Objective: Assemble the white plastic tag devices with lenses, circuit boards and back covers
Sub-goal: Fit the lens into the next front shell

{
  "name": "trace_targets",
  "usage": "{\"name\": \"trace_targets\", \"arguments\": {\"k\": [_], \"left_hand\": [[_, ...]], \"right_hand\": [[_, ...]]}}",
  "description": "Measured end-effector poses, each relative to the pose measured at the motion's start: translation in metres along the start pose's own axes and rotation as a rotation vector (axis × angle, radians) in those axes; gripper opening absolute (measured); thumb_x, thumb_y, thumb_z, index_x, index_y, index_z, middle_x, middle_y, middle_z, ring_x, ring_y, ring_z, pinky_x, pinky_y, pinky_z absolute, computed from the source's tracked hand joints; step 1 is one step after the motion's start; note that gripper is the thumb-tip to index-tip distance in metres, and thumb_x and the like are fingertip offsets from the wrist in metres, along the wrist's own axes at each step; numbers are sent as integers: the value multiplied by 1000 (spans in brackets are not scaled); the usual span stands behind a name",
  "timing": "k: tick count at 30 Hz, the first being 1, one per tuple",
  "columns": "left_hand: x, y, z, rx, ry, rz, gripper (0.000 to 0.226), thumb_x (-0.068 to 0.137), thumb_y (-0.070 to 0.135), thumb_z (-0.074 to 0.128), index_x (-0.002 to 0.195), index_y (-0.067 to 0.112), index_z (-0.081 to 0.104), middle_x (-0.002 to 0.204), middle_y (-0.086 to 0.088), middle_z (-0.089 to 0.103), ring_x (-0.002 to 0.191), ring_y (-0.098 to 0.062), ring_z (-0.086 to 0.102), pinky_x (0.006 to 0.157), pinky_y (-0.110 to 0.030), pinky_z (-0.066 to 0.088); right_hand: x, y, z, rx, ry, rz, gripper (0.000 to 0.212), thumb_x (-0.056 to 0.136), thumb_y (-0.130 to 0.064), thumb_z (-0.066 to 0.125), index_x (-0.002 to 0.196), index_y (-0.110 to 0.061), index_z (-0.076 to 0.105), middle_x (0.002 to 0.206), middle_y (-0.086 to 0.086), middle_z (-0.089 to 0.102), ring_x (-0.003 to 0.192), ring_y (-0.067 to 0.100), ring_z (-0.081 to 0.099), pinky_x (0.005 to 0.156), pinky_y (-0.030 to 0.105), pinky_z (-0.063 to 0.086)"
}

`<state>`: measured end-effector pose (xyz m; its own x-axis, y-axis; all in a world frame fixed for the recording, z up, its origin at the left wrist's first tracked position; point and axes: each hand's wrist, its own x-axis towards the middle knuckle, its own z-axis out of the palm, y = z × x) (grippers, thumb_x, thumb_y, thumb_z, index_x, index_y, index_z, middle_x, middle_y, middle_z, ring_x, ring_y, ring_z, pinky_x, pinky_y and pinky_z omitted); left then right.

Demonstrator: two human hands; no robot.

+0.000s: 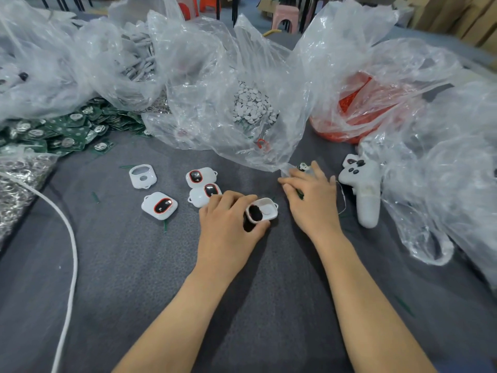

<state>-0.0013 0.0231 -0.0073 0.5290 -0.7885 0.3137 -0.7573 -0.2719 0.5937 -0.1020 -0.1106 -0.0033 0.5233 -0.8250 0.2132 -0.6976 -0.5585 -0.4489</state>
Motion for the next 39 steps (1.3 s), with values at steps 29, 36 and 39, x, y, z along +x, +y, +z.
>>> {"name": "trace_targets", "arguments": {"k": [29,36,39], "left_hand": [[0,0,-2,-222,45,-51,12,89,12,63,98,17,70,95,6,65,96,-17,56,92,-46,43],[1,0,-3,-230,49,-62,13,89,10,63,98,17,70,95,7,65,97,-17,56,92,-46,43],[1,0,-3,-229,51,-63,13,89,10,63,98,17,70,95,6,65,97,-17,57,92,-46,43]], "right_hand": [[-1,7,-7,653,359,257,29,68,-12,81,62,-23,54,61,-13,56,59,5,50,63,25,44],[-3,5,-10,660,374,260,29,70,-27,81,64,-25,53,80,4,62,66,8,53,66,25,43],[-3,2,-13,699,400,278,26,76,-31,78,66,-25,55,86,7,65,69,8,54,70,26,45]]}}
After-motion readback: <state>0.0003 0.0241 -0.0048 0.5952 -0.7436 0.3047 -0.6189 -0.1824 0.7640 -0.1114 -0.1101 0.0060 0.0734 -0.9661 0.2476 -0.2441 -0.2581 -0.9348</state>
